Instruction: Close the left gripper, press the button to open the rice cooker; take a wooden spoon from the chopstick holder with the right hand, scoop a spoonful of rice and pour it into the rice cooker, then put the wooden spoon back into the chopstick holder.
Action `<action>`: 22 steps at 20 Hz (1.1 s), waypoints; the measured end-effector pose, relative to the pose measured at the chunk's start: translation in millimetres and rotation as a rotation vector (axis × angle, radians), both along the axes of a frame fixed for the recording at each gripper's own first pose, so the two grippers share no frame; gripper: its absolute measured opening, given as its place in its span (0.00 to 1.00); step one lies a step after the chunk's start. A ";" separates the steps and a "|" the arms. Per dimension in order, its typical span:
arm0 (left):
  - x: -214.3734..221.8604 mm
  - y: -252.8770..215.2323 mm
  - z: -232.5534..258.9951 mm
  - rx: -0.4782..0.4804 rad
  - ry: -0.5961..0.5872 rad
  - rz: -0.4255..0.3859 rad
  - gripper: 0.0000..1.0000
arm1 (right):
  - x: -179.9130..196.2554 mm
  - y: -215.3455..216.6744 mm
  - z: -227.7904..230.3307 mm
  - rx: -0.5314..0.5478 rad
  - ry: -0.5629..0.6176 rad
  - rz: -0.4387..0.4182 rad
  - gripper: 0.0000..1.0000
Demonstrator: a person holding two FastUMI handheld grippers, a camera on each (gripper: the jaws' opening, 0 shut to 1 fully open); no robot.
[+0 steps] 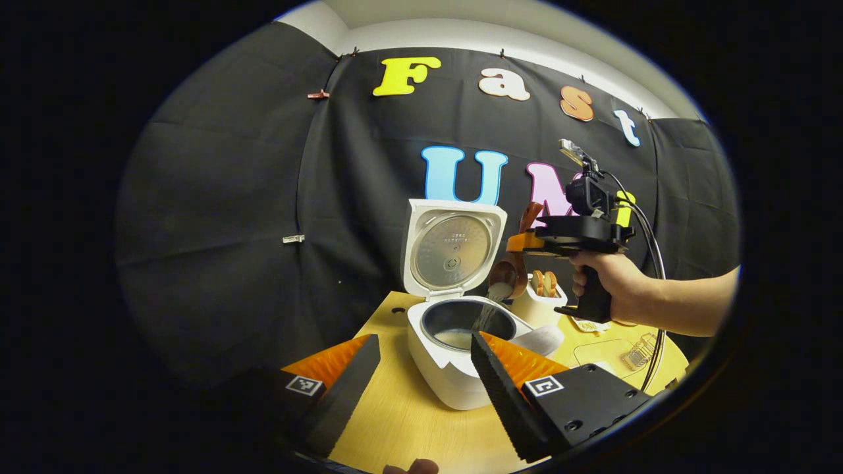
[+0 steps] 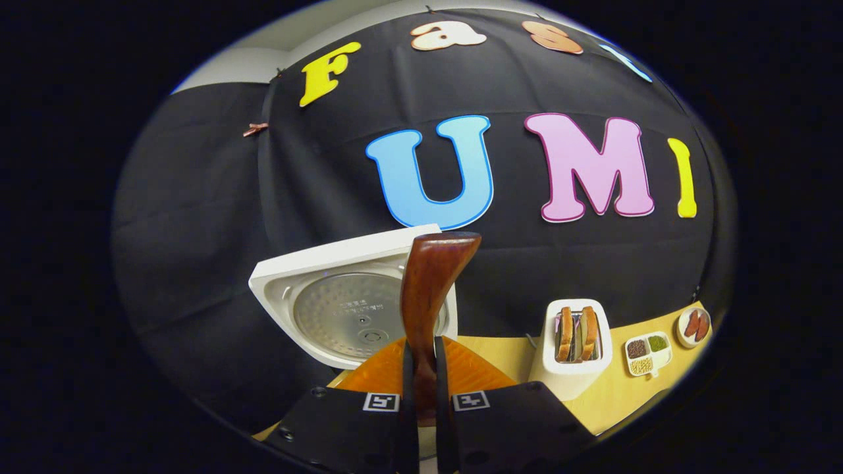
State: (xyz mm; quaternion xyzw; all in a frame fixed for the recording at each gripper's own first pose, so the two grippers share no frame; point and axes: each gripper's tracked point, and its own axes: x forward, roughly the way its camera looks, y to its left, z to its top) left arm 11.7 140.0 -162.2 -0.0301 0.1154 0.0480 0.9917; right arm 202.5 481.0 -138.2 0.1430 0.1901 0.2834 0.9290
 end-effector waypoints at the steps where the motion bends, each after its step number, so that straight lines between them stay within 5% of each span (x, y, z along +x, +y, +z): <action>1: 0.2 0.4 -0.5 -0.002 0.002 0.000 0.98 | -0.1 3.3 -2.4 -0.024 -0.019 0.016 0.14; 13: -4.5 4.3 -13.7 -0.025 0.023 0.009 0.96 | -54.2 60.6 -12.2 -0.359 -0.337 0.308 0.15; 18: -7.4 5.8 -10.7 -0.020 0.014 0.016 0.96 | -81.7 75.3 -15.0 -0.404 -0.404 0.397 0.14; 22: -16.2 3.8 -9.3 0.003 0.014 0.019 0.96 | -80.9 72.1 -21.1 -0.326 -0.307 0.376 0.14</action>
